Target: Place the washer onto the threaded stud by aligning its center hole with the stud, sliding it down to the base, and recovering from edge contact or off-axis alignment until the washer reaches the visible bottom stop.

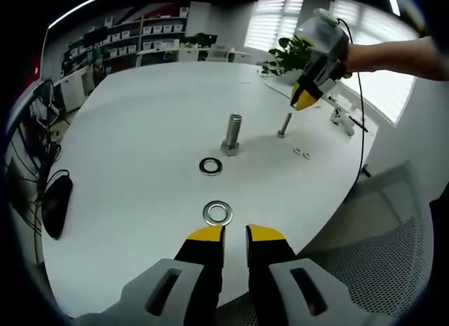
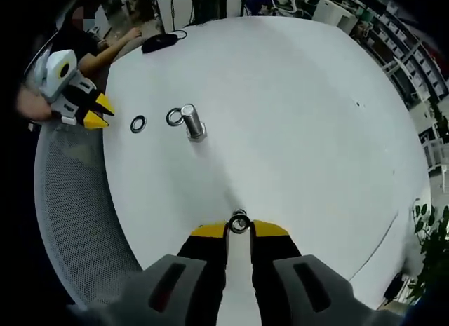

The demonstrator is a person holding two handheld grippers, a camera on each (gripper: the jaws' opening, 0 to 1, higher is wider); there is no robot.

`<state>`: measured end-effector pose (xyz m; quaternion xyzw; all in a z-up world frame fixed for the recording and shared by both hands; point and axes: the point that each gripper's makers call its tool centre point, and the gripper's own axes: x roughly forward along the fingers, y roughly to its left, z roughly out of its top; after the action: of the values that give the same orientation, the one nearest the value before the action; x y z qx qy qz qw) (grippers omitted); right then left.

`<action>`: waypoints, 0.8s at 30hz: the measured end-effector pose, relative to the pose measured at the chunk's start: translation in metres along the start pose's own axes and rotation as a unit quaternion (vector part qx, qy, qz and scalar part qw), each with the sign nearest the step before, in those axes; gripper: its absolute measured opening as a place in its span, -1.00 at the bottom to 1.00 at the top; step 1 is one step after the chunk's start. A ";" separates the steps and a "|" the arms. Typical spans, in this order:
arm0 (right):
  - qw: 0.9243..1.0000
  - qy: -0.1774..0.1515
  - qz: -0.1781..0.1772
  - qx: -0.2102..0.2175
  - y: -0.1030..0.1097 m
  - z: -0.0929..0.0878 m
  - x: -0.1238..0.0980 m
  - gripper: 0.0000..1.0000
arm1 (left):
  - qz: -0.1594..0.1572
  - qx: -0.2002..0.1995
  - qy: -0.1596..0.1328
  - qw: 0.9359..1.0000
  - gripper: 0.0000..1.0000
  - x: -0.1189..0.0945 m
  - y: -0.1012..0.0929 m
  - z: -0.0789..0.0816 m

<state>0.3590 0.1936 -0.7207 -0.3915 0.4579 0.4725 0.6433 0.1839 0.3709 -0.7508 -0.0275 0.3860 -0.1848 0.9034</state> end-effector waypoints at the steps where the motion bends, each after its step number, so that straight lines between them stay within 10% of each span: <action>1: 1.000 0.002 -0.001 -0.001 -0.001 0.000 0.000 -0.73 | 0.000 0.000 0.000 1.000 -0.81 0.000 0.000 0.000; 24: 0.999 0.028 -0.003 -0.018 -0.001 -0.007 0.010 -0.73 | -0.003 0.005 -0.005 1.000 -0.82 -0.001 -0.002 0.002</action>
<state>0.3603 0.1892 -0.7323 -0.4178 0.4661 0.4672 0.6245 0.1841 0.3695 -0.7485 -0.0254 0.3807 -0.1890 0.9048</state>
